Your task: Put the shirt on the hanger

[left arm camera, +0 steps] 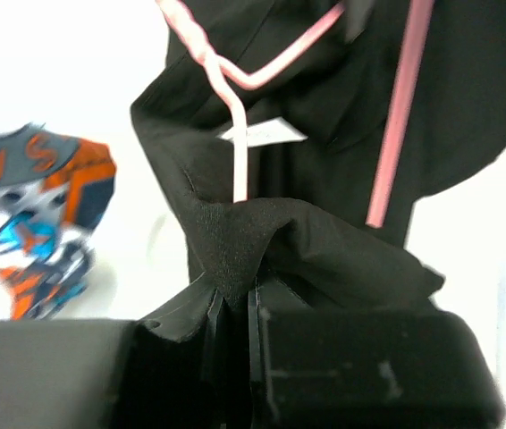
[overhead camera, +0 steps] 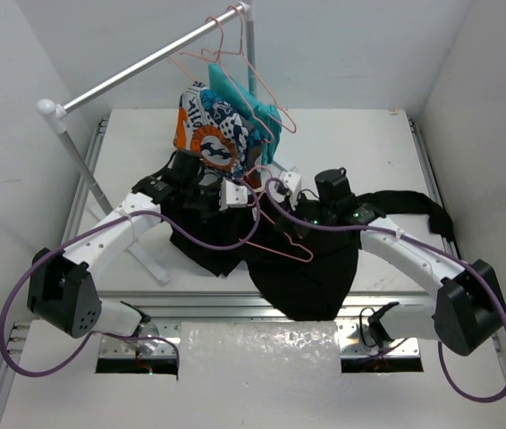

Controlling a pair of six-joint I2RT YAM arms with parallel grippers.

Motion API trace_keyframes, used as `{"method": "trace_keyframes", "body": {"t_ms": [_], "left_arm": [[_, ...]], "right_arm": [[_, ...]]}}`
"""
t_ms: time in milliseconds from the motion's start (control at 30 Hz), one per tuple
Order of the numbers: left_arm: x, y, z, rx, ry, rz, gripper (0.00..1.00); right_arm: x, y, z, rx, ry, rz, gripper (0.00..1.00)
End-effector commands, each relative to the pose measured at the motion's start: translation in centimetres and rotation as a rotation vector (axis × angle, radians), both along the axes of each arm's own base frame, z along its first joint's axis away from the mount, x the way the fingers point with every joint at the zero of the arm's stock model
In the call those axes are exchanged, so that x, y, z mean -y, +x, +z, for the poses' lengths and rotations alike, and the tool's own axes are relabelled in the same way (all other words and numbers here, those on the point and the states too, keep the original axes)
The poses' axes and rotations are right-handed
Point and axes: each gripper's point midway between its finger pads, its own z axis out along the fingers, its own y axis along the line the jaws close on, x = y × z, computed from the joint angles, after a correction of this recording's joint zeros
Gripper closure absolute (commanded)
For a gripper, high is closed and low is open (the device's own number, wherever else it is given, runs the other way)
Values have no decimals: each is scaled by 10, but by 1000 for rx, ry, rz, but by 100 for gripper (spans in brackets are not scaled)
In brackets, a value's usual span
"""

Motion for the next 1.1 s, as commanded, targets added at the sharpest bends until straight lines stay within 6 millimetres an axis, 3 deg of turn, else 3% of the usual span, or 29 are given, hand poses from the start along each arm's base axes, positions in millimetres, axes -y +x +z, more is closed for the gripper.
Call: {"method": "trace_keyframes", "body": {"t_ms": [0, 133, 400, 600, 733, 767, 833, 1000, 1033, 1067], "left_arm": [[33, -34, 56, -36, -224, -176, 100], [37, -45, 57, -75, -253, -216, 100], [40, -55, 56, -116, -283, -253, 100], [39, -50, 50, -110, -268, -232, 88], [40, -46, 51, -99, -270, -231, 84], [40, -46, 52, -94, -270, -230, 86], [39, -44, 51, -83, -256, -231, 100], [30, -52, 40, -71, -205, -274, 100], [26, -53, 33, -64, -174, -275, 100], [23, -52, 30, -60, -155, -267, 100]], "right_arm": [[-13, 19, 33, 299, 71, 42, 100], [-20, 31, 53, 420, 78, 42, 100], [-43, 26, 72, 523, 91, 138, 100], [-56, 21, 97, 586, 118, 176, 100], [-64, 18, 99, 594, 117, 206, 100], [-66, 17, 99, 591, 119, 211, 100], [-66, 17, 97, 585, 117, 211, 100], [-62, 19, 92, 541, 111, 160, 100], [-61, 21, 96, 537, 107, 142, 93], [-57, 23, 96, 514, 100, 114, 65]]}}
